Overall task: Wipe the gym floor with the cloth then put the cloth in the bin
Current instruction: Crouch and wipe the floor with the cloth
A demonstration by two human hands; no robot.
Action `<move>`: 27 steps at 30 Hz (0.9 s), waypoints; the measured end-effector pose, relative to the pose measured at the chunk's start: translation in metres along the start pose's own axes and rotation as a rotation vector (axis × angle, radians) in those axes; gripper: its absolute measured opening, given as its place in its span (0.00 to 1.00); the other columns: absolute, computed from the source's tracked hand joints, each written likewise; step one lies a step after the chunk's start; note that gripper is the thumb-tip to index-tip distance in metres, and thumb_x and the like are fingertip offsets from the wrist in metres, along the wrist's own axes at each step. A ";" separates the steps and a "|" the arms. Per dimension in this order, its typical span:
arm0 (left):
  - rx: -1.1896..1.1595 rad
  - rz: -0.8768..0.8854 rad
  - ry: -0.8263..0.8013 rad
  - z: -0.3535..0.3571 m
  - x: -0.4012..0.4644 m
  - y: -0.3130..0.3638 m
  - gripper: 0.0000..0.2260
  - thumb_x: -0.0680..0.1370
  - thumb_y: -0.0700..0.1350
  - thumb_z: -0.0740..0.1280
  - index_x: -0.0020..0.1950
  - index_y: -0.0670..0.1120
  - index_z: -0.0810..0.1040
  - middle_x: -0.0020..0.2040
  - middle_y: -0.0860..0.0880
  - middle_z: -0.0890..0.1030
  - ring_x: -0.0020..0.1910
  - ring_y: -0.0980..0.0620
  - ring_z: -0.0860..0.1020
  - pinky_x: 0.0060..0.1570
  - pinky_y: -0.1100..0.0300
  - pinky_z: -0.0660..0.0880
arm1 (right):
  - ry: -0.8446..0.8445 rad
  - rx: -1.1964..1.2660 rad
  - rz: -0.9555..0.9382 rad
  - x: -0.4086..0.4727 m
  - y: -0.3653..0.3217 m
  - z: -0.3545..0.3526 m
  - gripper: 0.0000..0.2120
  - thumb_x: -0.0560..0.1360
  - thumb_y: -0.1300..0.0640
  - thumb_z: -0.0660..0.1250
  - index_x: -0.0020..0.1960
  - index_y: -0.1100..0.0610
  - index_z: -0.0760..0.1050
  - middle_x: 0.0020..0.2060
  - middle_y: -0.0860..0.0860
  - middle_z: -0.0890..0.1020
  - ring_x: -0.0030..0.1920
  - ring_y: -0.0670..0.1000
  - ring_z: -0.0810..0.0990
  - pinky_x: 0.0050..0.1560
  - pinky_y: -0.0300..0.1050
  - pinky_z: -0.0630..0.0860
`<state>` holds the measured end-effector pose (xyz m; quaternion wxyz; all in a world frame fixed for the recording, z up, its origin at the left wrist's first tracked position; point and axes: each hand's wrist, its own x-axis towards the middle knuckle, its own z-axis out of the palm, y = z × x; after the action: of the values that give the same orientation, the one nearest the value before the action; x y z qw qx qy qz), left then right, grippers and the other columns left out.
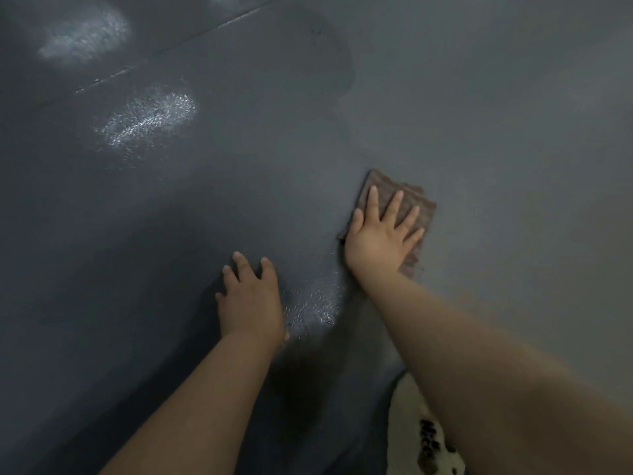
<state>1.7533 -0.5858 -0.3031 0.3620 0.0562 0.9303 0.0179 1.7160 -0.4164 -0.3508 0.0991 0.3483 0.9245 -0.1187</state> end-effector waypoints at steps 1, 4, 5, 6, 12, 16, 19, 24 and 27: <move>-0.001 -0.001 -0.001 0.000 0.000 0.001 0.51 0.68 0.53 0.76 0.77 0.46 0.43 0.76 0.36 0.39 0.75 0.35 0.46 0.70 0.44 0.61 | 0.006 0.009 0.009 -0.013 -0.005 0.005 0.25 0.81 0.43 0.47 0.77 0.42 0.46 0.77 0.52 0.43 0.75 0.63 0.38 0.70 0.66 0.36; 0.010 -0.006 0.012 0.000 0.001 0.001 0.52 0.67 0.55 0.76 0.77 0.47 0.43 0.76 0.37 0.40 0.75 0.36 0.47 0.69 0.45 0.62 | -0.044 0.015 -0.110 -0.025 -0.030 0.011 0.26 0.81 0.43 0.46 0.77 0.42 0.43 0.77 0.52 0.41 0.75 0.64 0.35 0.68 0.67 0.33; 0.019 -0.006 0.014 0.001 0.001 0.000 0.52 0.67 0.55 0.76 0.77 0.47 0.43 0.76 0.37 0.40 0.75 0.36 0.47 0.70 0.46 0.61 | -0.079 -0.008 -0.192 -0.017 -0.036 0.008 0.26 0.81 0.43 0.46 0.77 0.42 0.43 0.77 0.52 0.40 0.74 0.64 0.35 0.68 0.67 0.32; 0.031 -0.005 0.016 0.001 0.001 0.000 0.52 0.67 0.56 0.76 0.77 0.47 0.43 0.76 0.37 0.41 0.75 0.36 0.47 0.71 0.46 0.61 | -0.116 -0.042 -0.289 -0.005 -0.039 0.003 0.26 0.81 0.42 0.45 0.77 0.41 0.43 0.77 0.51 0.40 0.74 0.63 0.34 0.68 0.67 0.32; 0.017 0.008 -0.002 -0.001 0.000 -0.002 0.52 0.68 0.56 0.76 0.77 0.48 0.42 0.76 0.38 0.39 0.75 0.37 0.46 0.71 0.47 0.60 | -0.181 -0.129 -0.367 0.057 -0.002 -0.024 0.25 0.81 0.40 0.44 0.76 0.37 0.43 0.77 0.48 0.39 0.75 0.61 0.35 0.71 0.65 0.36; 0.011 0.006 0.008 -0.002 -0.001 -0.003 0.53 0.67 0.56 0.76 0.77 0.48 0.43 0.76 0.39 0.40 0.76 0.38 0.46 0.69 0.46 0.63 | -0.090 -0.066 -0.118 0.041 0.044 -0.024 0.25 0.81 0.42 0.45 0.76 0.39 0.44 0.77 0.49 0.41 0.76 0.60 0.37 0.73 0.63 0.37; 0.019 -0.001 0.027 -0.002 -0.003 -0.003 0.53 0.67 0.56 0.76 0.78 0.48 0.42 0.77 0.39 0.39 0.76 0.38 0.46 0.69 0.46 0.62 | -0.058 0.013 0.079 0.011 0.060 -0.017 0.25 0.81 0.42 0.45 0.76 0.39 0.44 0.77 0.49 0.41 0.76 0.60 0.37 0.72 0.63 0.36; 0.055 0.048 0.112 0.008 -0.013 -0.010 0.46 0.71 0.59 0.71 0.78 0.50 0.43 0.77 0.41 0.41 0.76 0.40 0.48 0.70 0.49 0.59 | 0.008 0.107 0.305 -0.069 0.028 0.016 0.25 0.81 0.43 0.46 0.77 0.42 0.44 0.77 0.53 0.42 0.75 0.63 0.39 0.70 0.65 0.36; 0.019 0.047 0.170 0.019 -0.024 -0.012 0.41 0.75 0.58 0.67 0.78 0.49 0.45 0.77 0.41 0.43 0.76 0.41 0.49 0.71 0.50 0.57 | 0.007 0.063 0.117 -0.116 -0.001 0.034 0.26 0.80 0.43 0.46 0.77 0.42 0.46 0.77 0.55 0.44 0.75 0.66 0.42 0.69 0.69 0.39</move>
<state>1.7830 -0.6008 -0.3019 0.2807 0.0799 0.9562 0.0222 1.8044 -0.4995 -0.3523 0.0919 0.4049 0.8988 -0.1405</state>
